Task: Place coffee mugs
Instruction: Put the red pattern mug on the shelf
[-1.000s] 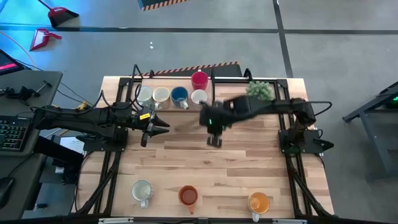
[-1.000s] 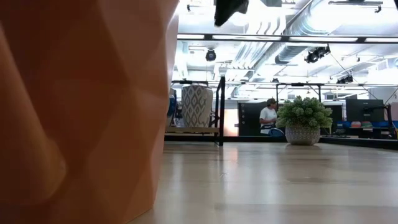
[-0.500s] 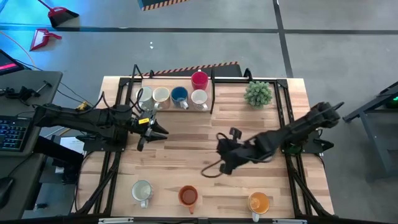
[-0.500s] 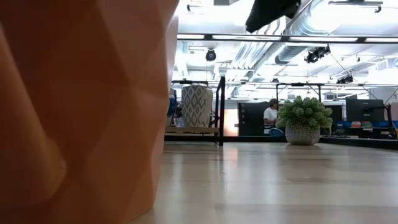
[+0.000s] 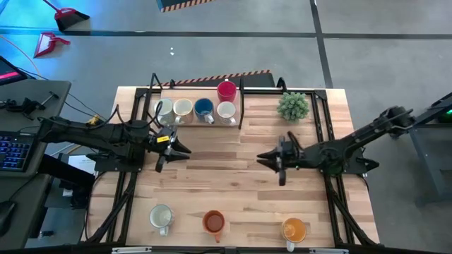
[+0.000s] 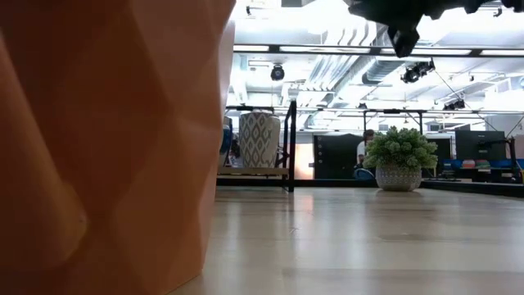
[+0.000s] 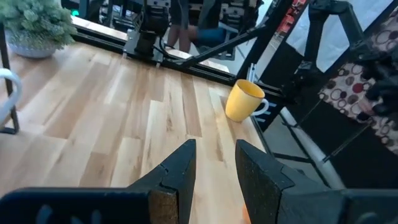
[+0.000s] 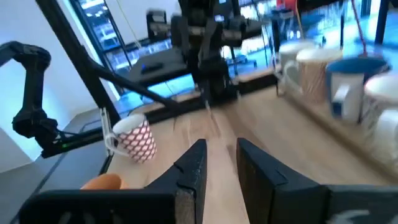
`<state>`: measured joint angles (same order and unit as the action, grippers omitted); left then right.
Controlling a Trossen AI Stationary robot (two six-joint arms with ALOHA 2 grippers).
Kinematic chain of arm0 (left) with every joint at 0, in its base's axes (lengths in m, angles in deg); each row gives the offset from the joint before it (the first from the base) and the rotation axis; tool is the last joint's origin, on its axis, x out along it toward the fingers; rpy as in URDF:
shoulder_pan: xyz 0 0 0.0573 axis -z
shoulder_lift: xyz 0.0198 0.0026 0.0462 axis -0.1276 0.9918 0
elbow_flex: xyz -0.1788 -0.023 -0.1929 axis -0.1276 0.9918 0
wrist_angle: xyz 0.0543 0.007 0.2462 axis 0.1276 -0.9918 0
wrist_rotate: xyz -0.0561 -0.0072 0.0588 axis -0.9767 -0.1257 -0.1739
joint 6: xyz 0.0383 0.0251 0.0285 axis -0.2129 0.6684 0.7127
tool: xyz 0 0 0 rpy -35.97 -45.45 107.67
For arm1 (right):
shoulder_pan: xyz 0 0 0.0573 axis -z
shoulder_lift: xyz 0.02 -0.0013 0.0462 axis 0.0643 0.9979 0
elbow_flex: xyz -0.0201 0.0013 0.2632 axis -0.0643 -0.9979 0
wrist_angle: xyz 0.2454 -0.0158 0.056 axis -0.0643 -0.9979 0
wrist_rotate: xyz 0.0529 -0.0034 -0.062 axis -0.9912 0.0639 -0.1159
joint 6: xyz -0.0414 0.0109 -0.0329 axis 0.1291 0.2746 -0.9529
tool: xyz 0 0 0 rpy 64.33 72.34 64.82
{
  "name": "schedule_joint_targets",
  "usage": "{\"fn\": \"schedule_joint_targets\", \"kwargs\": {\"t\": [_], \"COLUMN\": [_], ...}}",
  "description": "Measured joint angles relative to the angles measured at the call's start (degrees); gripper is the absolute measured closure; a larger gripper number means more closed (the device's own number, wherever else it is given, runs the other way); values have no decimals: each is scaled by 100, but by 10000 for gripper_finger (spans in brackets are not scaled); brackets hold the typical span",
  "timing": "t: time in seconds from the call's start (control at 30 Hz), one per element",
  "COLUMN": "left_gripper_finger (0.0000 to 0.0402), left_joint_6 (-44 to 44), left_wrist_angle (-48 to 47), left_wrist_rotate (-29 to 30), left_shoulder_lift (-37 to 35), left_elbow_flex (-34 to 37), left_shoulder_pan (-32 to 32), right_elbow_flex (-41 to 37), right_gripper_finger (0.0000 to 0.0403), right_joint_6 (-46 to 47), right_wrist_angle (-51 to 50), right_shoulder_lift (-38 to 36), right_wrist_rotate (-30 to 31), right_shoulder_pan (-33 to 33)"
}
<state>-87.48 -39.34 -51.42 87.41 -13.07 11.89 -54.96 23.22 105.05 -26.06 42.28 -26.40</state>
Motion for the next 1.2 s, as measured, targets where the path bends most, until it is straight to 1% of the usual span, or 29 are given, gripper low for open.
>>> {"fn": "schedule_joint_targets", "kwargs": {"t": [0.13, 0.3, 0.4, 0.47, 0.57, 0.63, 0.7, 0.77, 0.87, 0.97, 1.1, 1.2], "left_gripper_finger": [300, 300, 300, 300, 300, 300, 300, 300, 300, 300, 300, 300], "left_joint_6": [374, 1257, 1416, 1328, 965, 658, 586, 702, 758, 531, -232, -1013], "left_wrist_angle": [171, 745, 1262, 1414, 1256, 751, -174, -1109, -2207, -3200, -3883, -4170], "left_wrist_rotate": [34, 30, -24, -295, -609, -719, -722, -668, -647, -622, -391, -373], "left_shoulder_lift": [-1, 1, -1, -1, -14, -86, -149, -167, -158, -94, 0, 192], "left_elbow_flex": [0, 0, 0, 0, 0, -46, -238, -557, -1107, -1516, -1760, -1757], "left_shoulder_pan": [-9, -9, -9, -9, -4, 19, 96, 216, 473, 841, 1368, 1760], "right_elbow_flex": [-60, -60, -60, -60, -60, -60, -58, -56, -56, -56, -56, -54], "right_gripper_finger": [336, 336, 336, 336, 336, 336, 336, 336, 336, 336, 336, 336], "right_joint_6": [-552, -1301, -1341, -1292, -576, -106, 197, 396, 565, 833, 1002, 1002], "right_wrist_angle": [-21, -58, -77, -79, -79, -79, -115, -207, -385, -530, -532, -615], "right_shoulder_lift": [-460, -710, -720, -718, -718, -718, -718, -718, -715, -715, -715, -715], "right_wrist_rotate": [2, 48, 51, 51, 66, 67, 67, 67, 72, 111, 169, 442], "right_shoulder_pan": [34, 32, 34, 34, 34, 34, 34, 34, 34, 34, 34, 34]}}
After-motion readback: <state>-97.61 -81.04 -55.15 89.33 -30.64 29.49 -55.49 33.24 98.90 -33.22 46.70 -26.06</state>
